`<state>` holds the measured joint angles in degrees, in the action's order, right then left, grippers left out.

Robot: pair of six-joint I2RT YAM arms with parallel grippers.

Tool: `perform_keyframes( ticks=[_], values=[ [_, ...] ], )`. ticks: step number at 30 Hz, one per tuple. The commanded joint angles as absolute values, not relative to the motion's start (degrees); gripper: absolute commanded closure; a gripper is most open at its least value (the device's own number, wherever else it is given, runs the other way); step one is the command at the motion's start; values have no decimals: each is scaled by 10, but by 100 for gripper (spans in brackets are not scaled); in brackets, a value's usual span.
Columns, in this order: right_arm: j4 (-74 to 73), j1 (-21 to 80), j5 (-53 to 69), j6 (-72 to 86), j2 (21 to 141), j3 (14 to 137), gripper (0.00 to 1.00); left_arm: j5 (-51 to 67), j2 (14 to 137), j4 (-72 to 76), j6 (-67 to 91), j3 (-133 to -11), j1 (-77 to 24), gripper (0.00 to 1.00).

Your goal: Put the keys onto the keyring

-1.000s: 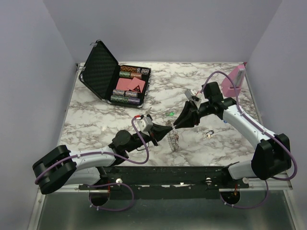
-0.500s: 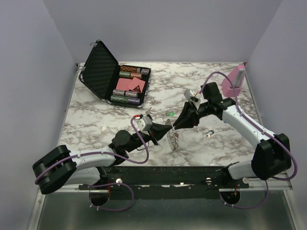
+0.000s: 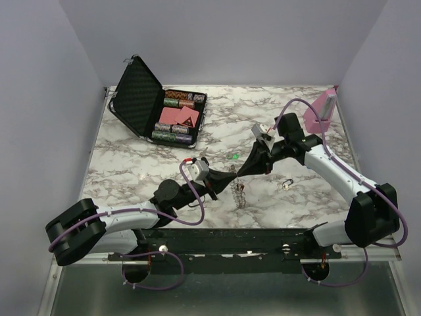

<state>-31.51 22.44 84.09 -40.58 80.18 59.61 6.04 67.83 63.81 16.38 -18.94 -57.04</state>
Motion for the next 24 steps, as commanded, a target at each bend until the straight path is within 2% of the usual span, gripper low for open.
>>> perform_keyframes(
  ticks=[1,2,6,7,9,10,13,16,20,24],
  values=[
    [-321,230,893,-414,798,597,97,51,680,671,167,-195,-571,100],
    [-327,230,889,-423,798,599,99,51,679,672,166,-194,-571,100],
    [-363,230,874,-456,797,610,100,45,666,673,157,-179,-570,99],
    [-369,231,868,-464,798,613,100,42,658,669,153,-173,-570,89],
    [-385,231,853,-479,797,619,100,34,626,644,144,-163,-566,56],
    [-394,231,846,-487,797,622,100,32,605,624,140,-160,-564,46],
    [-406,231,832,-500,796,625,100,34,529,523,115,-156,-556,30],
    [-424,231,819,-521,795,631,100,58,455,422,73,-160,-546,24],
    [-439,231,811,-537,795,632,100,105,401,303,14,-175,-538,24],
    [-446,231,796,-548,795,635,100,118,416,201,3,-229,-536,34]
  ],
)
